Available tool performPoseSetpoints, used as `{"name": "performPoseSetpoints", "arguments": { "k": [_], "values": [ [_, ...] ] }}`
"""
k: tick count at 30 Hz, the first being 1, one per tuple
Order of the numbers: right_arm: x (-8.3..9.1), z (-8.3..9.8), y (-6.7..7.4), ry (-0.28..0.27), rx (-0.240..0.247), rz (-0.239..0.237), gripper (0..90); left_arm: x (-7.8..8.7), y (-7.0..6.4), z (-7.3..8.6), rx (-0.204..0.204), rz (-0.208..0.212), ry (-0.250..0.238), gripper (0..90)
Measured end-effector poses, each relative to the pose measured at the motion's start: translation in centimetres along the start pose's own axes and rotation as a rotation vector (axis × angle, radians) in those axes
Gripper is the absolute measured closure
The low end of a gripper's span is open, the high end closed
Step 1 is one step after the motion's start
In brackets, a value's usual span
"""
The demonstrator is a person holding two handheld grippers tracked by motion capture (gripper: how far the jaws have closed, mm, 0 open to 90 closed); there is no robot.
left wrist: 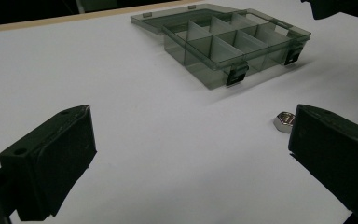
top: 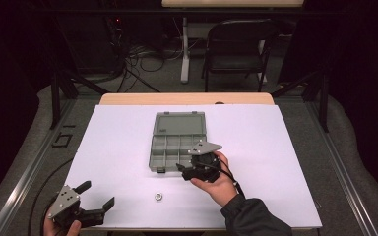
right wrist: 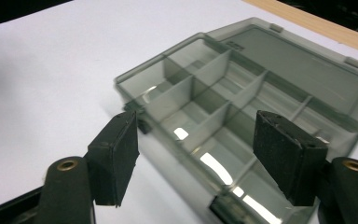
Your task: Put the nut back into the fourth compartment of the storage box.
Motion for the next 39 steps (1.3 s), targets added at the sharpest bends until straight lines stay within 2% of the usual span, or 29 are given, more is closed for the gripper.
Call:
{"name": "performPoseSetpoints", "arguments": {
  "k": [8, 12, 17, 24, 28, 32, 39],
  "values": [
    [-0.1, 0.8, 2.7, -0.004, 0.016, -0.056, 32.3, 0.0, -0.1, 0.0, -0.001, 0.003, 0.0, 0.6],
    [-0.6, 1.3, 3.7, 0.01, 0.01, -0.098, 38.9, 0.0, -0.1, -0.1, 0.002, 0.003, -0.002, 0.6],
    [-1.4, 2.1, 4.7, 0.031, 0.011, -0.116, 40.2, -0.1, -0.1, -0.1, 0.001, 0.004, -0.007, 0.6],
    [-2.3, 3.2, 6.0, 0.051, 0.031, -0.135, 46.4, -0.1, -0.1, -0.1, 0.002, 0.003, -0.013, 0.6],
    [-2.8, 3.9, 6.6, 0.076, 0.022, -0.158, 51.0, 0.0, -0.2, -0.1, -0.001, 0.01, 0.0, 0.6],
    [-3.2, 4.6, 7.3, 0.096, 0.025, -0.183, 53.9, -0.1, -0.2, -0.1, 0.006, 0.003, -0.011, 0.6],
    [-3.7, 5.6, 8.5, 0.123, 0.024, -0.222, 59.5, -0.1, -0.2, -0.1, -0.002, 0.011, -0.004, 0.6]
  ]
}}
Point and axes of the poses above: each handheld gripper's, and its own axes: x roughly backward along the jaws, z roughly out of its underside, y roughly to its left, the point moved 9 cm from there along -x, roughly forward along the jaws, and after that the axes turned 7 degrees about -x, right-handed, at the moved point
